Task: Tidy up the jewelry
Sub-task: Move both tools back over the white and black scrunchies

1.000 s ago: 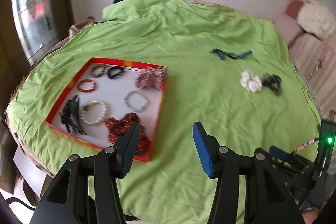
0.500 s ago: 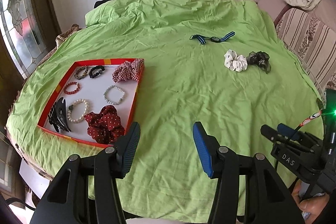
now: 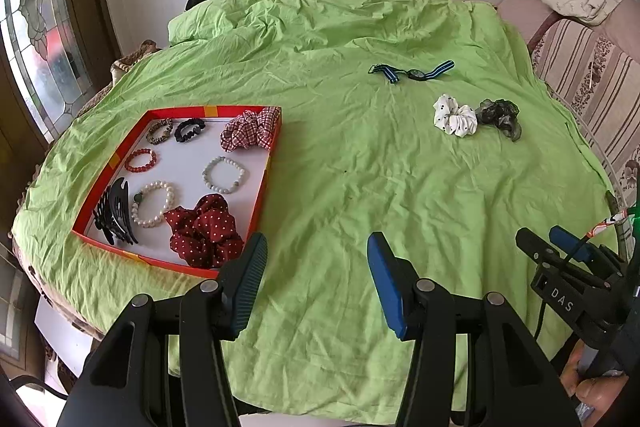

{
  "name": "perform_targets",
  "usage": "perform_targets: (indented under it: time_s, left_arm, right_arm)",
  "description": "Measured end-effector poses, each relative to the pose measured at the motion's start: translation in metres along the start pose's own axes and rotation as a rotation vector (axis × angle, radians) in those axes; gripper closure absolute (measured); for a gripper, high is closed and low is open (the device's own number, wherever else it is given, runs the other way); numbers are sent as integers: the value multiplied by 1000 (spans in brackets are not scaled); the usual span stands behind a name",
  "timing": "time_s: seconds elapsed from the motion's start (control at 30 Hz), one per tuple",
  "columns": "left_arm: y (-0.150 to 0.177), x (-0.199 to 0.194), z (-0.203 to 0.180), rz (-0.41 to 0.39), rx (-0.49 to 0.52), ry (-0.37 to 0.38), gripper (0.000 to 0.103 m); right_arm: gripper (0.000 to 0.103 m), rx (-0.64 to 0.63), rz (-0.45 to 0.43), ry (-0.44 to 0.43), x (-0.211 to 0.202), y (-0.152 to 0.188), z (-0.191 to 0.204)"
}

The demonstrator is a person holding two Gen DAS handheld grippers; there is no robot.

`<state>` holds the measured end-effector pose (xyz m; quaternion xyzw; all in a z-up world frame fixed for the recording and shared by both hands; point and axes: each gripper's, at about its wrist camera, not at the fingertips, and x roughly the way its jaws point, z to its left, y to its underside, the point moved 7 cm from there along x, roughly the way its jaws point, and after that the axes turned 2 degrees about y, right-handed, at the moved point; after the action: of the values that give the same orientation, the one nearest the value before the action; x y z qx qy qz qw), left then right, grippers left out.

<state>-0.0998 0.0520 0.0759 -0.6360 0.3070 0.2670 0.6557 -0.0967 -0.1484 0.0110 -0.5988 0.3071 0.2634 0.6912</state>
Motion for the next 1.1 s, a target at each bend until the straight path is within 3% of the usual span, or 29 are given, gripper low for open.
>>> perform_targets:
  time_s: [1.1]
  left_arm:
    - [6, 24, -16, 49, 58, -11, 52]
  right_arm:
    - [43, 44, 40, 19, 22, 6, -22]
